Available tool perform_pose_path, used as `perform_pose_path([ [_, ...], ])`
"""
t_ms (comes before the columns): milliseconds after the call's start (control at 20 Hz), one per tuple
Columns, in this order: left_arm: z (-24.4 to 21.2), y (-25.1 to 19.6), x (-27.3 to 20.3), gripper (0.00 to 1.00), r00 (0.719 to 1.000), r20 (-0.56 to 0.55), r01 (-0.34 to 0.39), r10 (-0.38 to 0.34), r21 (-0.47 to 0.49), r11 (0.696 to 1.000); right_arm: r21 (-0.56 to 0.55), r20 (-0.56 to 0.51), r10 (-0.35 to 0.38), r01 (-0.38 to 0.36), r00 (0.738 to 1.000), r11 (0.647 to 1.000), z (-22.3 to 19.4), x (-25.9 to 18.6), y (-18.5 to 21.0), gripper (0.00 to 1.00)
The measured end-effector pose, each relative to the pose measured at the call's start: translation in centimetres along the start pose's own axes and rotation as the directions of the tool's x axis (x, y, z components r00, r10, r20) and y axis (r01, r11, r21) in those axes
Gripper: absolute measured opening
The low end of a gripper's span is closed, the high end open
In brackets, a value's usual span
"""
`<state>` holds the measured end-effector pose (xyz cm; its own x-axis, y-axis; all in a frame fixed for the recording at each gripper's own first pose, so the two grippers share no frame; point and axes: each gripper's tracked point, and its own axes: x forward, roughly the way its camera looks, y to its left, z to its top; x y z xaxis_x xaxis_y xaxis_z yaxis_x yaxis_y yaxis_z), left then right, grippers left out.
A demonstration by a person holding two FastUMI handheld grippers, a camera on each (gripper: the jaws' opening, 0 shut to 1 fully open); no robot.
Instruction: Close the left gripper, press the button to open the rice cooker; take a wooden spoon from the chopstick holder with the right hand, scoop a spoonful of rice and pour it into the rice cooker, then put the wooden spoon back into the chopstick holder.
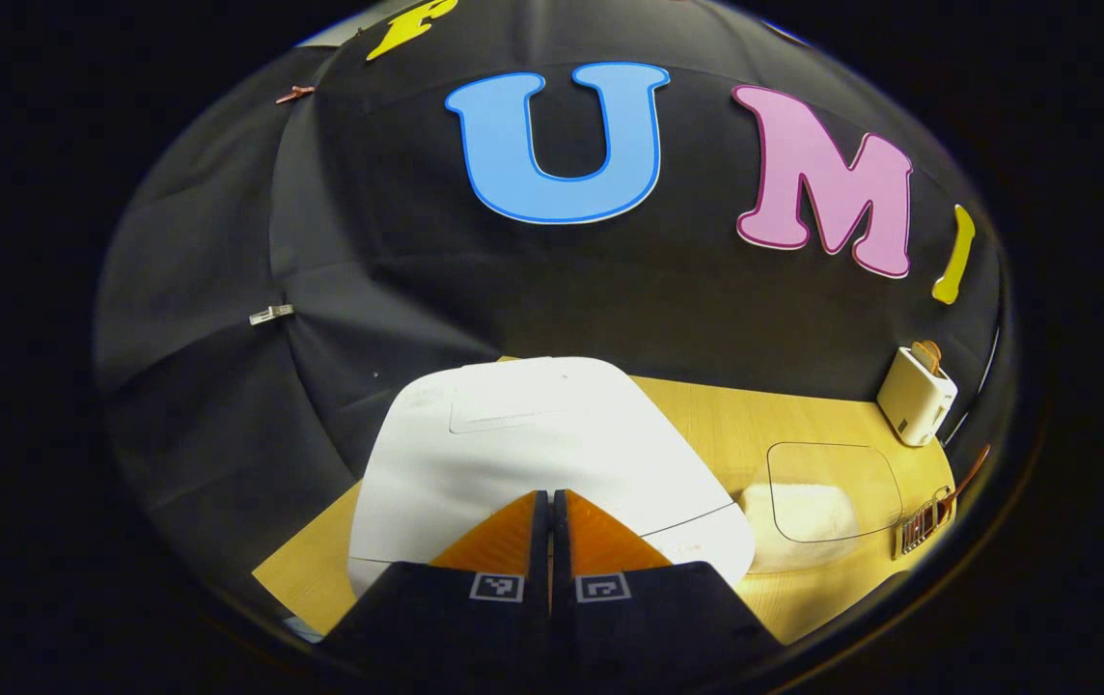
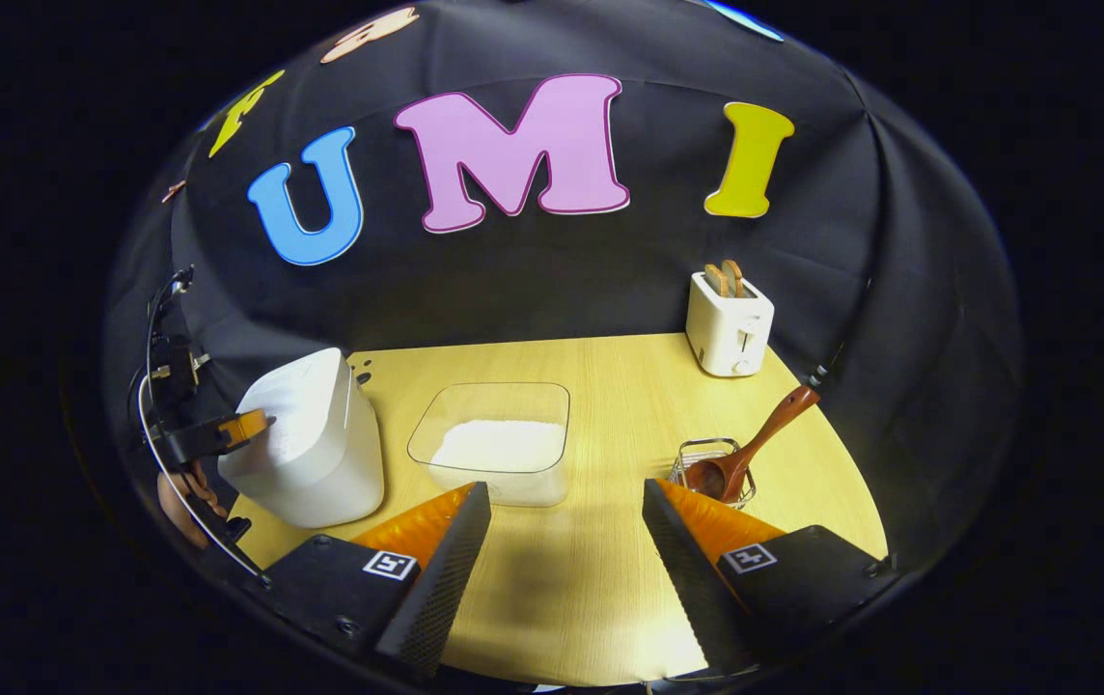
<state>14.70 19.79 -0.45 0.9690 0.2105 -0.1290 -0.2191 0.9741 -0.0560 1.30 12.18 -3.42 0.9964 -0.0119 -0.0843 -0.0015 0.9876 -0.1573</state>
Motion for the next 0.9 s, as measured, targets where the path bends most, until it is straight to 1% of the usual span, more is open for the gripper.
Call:
perform_pose_path([
  [100, -0.2, 0.0, 0.1, 0.06, 1.000, -0.015, -0.012, 0.012, -0.005, 1.000, 0.002, 0.000, 0.000, 0.000, 1.000, 1.000, 0.0, 0.3, 0.0, 0.99],
  [200, -0.9, 0.0, 0.3, 0.06, 0.998, -0.050, -0.041, 0.041, -0.008, 0.999, 0.009, -0.010, 0.006, -0.005, 1.000, 1.000, -0.3, 0.5, 0.2, 0.99],
  [300, -0.9, 0.1, 0.2, 0.06, 0.995, -0.082, -0.061, 0.061, 0.007, 0.998, 0.003, -0.013, 0.006, -0.006, 1.000, 1.000, -0.4, 0.6, 0.1, 0.99],
  [450, -1.0, 0.1, 0.7, 0.06, 0.993, -0.107, -0.056, 0.058, 0.024, 0.998, 0.004, -0.008, 0.012, -0.012, 1.000, 1.000, -0.4, 0.8, 0.2, 0.99],
  [600, -0.7, 0.1, 0.5, 0.06, 0.994, -0.093, -0.050, 0.053, 0.036, 0.998, 0.018, 0.010, 0.010, -0.010, 1.000, 1.000, 0.0, 0.8, -0.1, 0.99],
  [750, 0.8, 0.2, 0.0, 0.06, 0.998, -0.025, -0.053, 0.055, 0.056, 0.997, 0.033, 0.021, 0.004, -0.005, 1.000, 0.999, 0.2, 0.6, -0.7, 0.99],
  [850, 3.9, 0.7, -1.2, 0.06, 0.995, 0.081, -0.072, 0.066, 0.067, 0.995, 0.041, 0.027, -0.005, 0.004, 1.000, 0.999, 0.2, 0.4, -1.2, 0.99],
  [900, 6.0, 0.9, -1.8, 0.06, 0.986, 0.152, -0.086, 0.074, 0.072, 0.994, 0.048, 0.026, -0.011, 0.009, 1.000, 0.999, 0.1, 0.4, -1.5, 0.99],
])
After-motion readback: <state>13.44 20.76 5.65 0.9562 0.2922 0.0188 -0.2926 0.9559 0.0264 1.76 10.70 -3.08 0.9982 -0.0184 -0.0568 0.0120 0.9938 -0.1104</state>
